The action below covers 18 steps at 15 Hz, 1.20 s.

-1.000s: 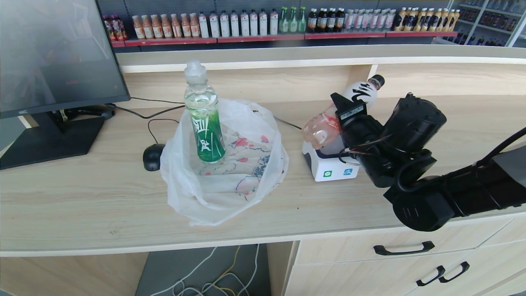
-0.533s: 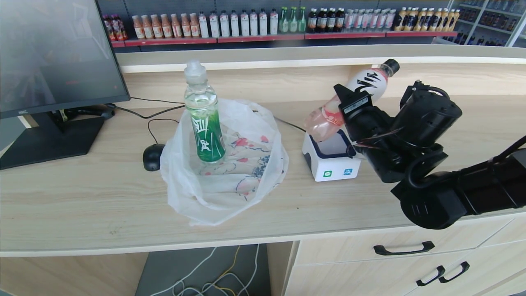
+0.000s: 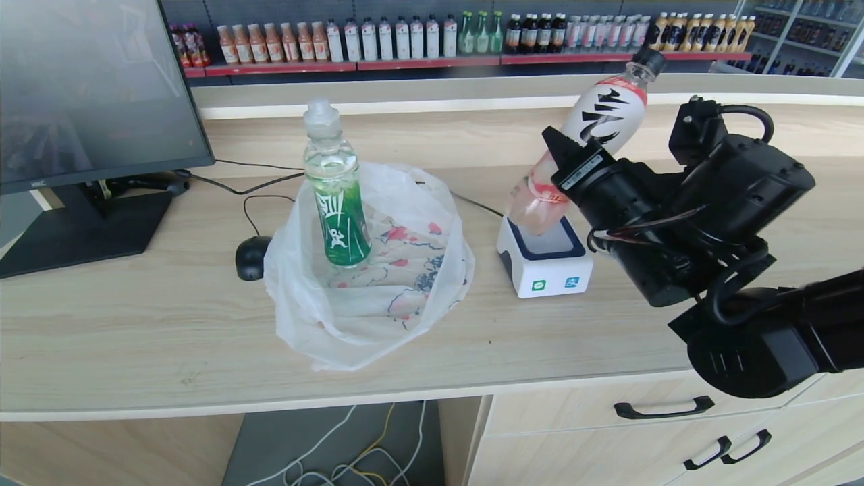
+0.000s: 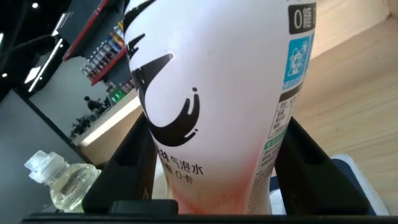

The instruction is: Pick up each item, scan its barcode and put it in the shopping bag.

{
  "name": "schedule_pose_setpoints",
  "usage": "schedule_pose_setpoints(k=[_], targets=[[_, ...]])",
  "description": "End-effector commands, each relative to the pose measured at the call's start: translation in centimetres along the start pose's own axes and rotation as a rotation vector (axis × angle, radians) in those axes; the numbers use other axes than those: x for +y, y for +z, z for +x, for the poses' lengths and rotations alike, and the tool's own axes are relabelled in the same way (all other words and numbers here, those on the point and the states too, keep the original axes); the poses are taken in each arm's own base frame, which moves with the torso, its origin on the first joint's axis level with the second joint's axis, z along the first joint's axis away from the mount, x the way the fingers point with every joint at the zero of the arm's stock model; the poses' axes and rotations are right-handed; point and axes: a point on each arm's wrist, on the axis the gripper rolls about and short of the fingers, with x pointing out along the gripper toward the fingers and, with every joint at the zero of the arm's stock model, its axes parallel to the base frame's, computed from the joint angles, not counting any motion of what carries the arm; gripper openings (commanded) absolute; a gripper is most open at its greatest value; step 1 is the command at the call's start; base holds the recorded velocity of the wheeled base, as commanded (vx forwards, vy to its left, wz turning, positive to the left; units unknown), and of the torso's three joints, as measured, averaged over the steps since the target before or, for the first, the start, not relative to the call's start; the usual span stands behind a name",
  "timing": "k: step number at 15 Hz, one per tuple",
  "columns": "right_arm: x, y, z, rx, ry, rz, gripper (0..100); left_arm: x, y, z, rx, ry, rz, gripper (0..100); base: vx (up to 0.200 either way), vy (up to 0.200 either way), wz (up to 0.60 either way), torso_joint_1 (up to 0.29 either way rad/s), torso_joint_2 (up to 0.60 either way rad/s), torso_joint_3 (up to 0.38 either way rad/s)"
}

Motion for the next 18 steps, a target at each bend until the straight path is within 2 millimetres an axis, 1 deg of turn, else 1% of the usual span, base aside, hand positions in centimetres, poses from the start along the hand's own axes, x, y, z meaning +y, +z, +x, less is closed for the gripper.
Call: schedule_pose_setpoints(k=[1,3,4,6,7,10,11,14,15,17,18], targets=[[1.5,1.4,-0.8,-0.045,0.049,-0.074,0,0.0,0.0,0.0,0.001,-0.002,0.002,100,0.000,0.000,0.00,0.000,0.00,0.000],[2.7,1.8,-1.4,-0.058,0.082,-0.167,0,0.0,0.0,0.0,-0.001,-0.002,0.000,100,0.000,0.000,0.00,0.000,0.00,0.000],[3.5,2.4,-2.1,-0.071,0.104,-0.254,0,0.0,0.0,0.0,-0.001,-0.001,0.000,100,0.000,0.000,0.00,0.000,0.00,0.000],[4.0,3.4,-2.4,-0.140,0.158,-0.400,0,0.0,0.0,0.0,-0.001,-0.001,0.000,100,0.000,0.000,0.00,0.000,0.00,0.000],[3.8,3.2,-2.8,-0.176,0.206,-0.469,0,0.0,0.0,0.0,-0.001,-0.001,0.000,100,0.000,0.000,0.00,0.000,0.00,0.000],[2.3,1.4,-4.6,-0.129,0.260,-0.557,0,0.0,0.0,0.0,-0.001,-0.001,-0.001,100,0.000,0.000,0.00,0.000,0.00,0.000],[2.4,1.4,-4.3,-0.140,0.260,-0.555,0,0.0,0.0,0.0,-0.001,-0.001,-0.001,100,0.000,0.000,0.00,0.000,0.00,0.000],[1.9,1.0,-3.9,-0.136,0.245,-0.556,0,0.0,0.0,0.0,-0.001,-0.001,-0.001,100,0.000,0.000,0.00,0.000,0.00,0.000],[1.5,1.1,-3.9,-0.137,0.233,-0.557,0,0.0,0.0,0.0,-0.001,-0.001,-0.001,100,0.000,0.000,0.00,0.000,0.00,0.000],[0.2,0.9,-3.1,-0.136,0.198,-0.567,0,0.0,0.0,0.0,-0.001,0.001,-0.003,100,0.000,0.000,0.00,0.000,0.00,0.000],[-0.1,1.0,-2.5,-0.146,0.185,-0.570,0,0.0,0.0,0.0,0.001,0.001,-0.003,100,0.000,0.200,0.00,-0.002,0.00,-0.002]])
